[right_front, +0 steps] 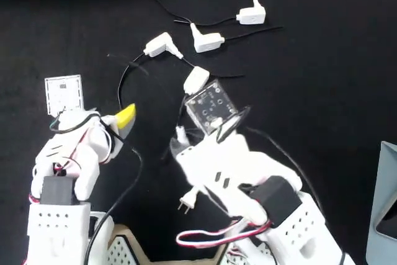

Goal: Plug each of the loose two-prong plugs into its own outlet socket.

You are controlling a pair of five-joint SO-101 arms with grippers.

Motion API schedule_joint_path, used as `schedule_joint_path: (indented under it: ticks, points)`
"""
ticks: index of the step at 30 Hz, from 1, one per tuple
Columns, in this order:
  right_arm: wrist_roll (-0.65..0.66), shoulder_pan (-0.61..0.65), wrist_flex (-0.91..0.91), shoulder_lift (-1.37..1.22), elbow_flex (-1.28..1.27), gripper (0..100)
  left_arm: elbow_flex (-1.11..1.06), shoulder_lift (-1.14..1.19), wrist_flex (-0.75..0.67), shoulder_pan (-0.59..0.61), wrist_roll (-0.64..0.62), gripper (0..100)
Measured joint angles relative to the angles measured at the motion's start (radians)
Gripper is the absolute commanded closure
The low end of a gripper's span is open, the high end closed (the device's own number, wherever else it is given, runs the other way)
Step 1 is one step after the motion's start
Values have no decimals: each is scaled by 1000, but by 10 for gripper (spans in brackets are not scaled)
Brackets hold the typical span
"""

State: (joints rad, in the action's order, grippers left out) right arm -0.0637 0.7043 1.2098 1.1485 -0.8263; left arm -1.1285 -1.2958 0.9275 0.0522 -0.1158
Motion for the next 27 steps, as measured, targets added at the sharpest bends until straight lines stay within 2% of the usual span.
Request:
schedule_joint_path:
  ticks: [6,14,17,22,27]
  points:
    - [0,66,-6,0,-9,987,58,-78,69,-107,-29,701]
    - [0,118,-72,3,-55,987,43,-428,193,-264,-25,701]
    - [0,133,-75,3,-57,987,5,-508,195,-292,26,701]
    - [0,135,-75,3,-63,987,-23,-514,195,-299,98,700]
    - [0,135,-75,3,-87,987,-23,-514,195,-364,166,700]
